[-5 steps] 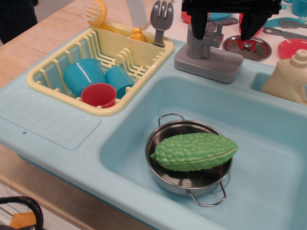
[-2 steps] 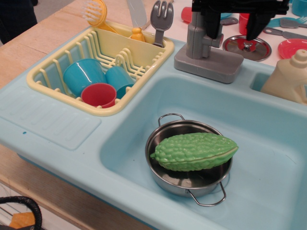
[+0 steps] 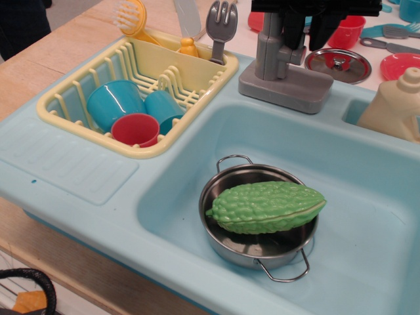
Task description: Turn lever vertical to front
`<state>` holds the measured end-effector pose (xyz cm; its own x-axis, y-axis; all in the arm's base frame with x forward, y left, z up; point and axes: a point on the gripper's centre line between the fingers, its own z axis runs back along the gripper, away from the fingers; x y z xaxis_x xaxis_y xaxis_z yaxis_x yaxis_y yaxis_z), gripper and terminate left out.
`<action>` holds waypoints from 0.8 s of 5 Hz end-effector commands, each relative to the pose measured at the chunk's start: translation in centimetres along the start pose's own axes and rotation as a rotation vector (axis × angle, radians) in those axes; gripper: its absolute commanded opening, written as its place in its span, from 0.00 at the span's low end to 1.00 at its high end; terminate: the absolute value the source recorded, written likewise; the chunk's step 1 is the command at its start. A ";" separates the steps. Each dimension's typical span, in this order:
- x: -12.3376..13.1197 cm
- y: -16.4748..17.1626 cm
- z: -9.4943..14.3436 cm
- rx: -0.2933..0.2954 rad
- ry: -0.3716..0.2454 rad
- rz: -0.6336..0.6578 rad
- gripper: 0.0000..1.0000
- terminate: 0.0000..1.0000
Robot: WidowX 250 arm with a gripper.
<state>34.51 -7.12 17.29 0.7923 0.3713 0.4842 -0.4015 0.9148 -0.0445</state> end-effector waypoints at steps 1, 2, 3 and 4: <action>-0.5 0.4 1.4 -0.028 0.012 0.046 0.00 0.00; -1.7 0.8 1.7 -0.020 0.040 0.084 0.00 0.00; -2.5 1.1 1.9 -0.017 0.065 0.105 0.00 0.00; -3.3 1.4 1.7 -0.017 0.091 0.132 0.00 0.00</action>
<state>31.29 -7.05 16.20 0.7634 0.5047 0.4030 -0.5027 0.8561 -0.1199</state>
